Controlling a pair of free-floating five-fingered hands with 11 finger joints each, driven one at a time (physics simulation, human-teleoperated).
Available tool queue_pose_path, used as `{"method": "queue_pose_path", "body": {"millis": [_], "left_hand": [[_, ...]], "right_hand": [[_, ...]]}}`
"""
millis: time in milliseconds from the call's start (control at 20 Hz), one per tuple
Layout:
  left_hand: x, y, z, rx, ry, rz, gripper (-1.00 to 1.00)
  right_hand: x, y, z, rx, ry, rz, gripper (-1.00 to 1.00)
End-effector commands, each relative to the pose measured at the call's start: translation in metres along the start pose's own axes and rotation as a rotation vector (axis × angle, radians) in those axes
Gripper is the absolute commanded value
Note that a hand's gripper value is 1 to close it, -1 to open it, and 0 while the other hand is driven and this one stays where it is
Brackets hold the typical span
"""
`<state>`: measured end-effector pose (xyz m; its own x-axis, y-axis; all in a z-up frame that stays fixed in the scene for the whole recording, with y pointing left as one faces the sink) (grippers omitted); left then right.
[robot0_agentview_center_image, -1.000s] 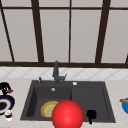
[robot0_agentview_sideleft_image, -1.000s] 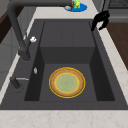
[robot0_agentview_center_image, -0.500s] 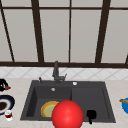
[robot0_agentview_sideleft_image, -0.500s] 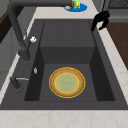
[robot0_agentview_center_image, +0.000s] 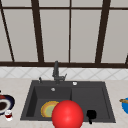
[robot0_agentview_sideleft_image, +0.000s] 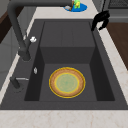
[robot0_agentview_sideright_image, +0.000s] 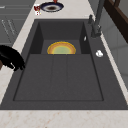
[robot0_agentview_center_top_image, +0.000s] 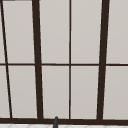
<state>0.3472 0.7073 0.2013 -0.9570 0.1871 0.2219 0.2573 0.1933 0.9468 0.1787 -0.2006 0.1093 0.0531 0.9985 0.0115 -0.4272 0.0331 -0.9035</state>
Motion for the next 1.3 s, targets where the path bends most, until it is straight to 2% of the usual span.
{"method": "queue_pose_path", "body": {"millis": [0, 100, 150, 200, 350, 400, 450, 500, 550, 600, 700, 800, 850, 900, 1000, 1250], "left_hand": [[0.02, -0.023, 0.0, -0.007, -0.033, 0.013, 1.0], [0.016, -0.042, 0.009, 0.01, -0.033, 0.022, 1.0], [0.013, -0.05, 0.01, 0.011, -0.021, 0.016, 1.0], [0.01, -0.057, 0.009, -0.002, -0.013, 0.001, 1.0], [-0.005, -0.076, 0.022, 0.001, -0.003, -0.001, 1.0], [-0.003, -0.08, 0.022, 0.004, 0.001, 0.011, 1.0], [-0.003, -0.073, 0.025, 0.021, 0.003, 0.037, 1.0], [0.0, -0.072, 0.022, 0.016, -0.003, 0.015, 1.0], [0.0, -0.073, 0.023, 0.023, -0.003, 0.028, 1.0], [0.001, -0.072, 0.026, 0.015, -0.005, 0.011, 1.0], [0.002, -0.068, 0.025, 0.016, -0.005, 0.012, 1.0], [0.005, -0.062, 0.022, 0.004, -0.001, 0.014, 1.0], [0.006, -0.058, 0.022, 0.003, -0.001, 0.014, -1.0], [0.008, -0.053, 0.021, 0.014, 0.008, 0.021, -1.0], [0.02, -0.05, 0.016, 0.007, 0.001, 0.037, -1.0], [0.052, -0.051, -0.004, -0.014, 0.024, 0.042, -1.0]], "right_hand": [[0.0, 0.0, 0.0, 0.0, 0.0, 0.0, 0.0], [0.0, 0.0, 0.0, 0.0, 0.0, 0.0, 0.0], [0.0, 0.0, 0.0, 0.0, 0.0, 0.0, 0.0], [0.0, 0.0, 0.0, 0.0, 0.0, 0.0, 0.0], [0.0, 0.0, 0.0, 0.0, 0.0, 0.0, 0.0], [0.0, 0.0, 0.0, 0.0, 0.0, 0.0, 0.0], [0.0, 0.0, 0.0, 0.0, 0.0, 0.0, 0.0], [0.0, 0.0, 0.0, 0.0, 0.0, 0.0, 0.0], [0.0, 0.0, 0.0, 0.0, 0.0, 0.0, 0.0], [0.0, 0.0, 0.0, 0.0, 0.0, 0.0, 0.0], [0.0, 0.0, 0.0, 0.0, 0.0, 0.0, 0.0], [0.0, 0.0, 0.0, 0.0, 0.0, 0.0, 0.0], [0.0, 0.0, 0.0, 0.0, 0.0, 0.0, 0.0], [0.0, 0.0, 0.0, 0.0, 0.0, 0.0, 0.0], [0.0, 0.0, 0.0, 0.0, 0.0, 0.0, 0.0], [0.0, 0.0, 0.0, 0.0, 0.0, 0.0, 0.0]]}}
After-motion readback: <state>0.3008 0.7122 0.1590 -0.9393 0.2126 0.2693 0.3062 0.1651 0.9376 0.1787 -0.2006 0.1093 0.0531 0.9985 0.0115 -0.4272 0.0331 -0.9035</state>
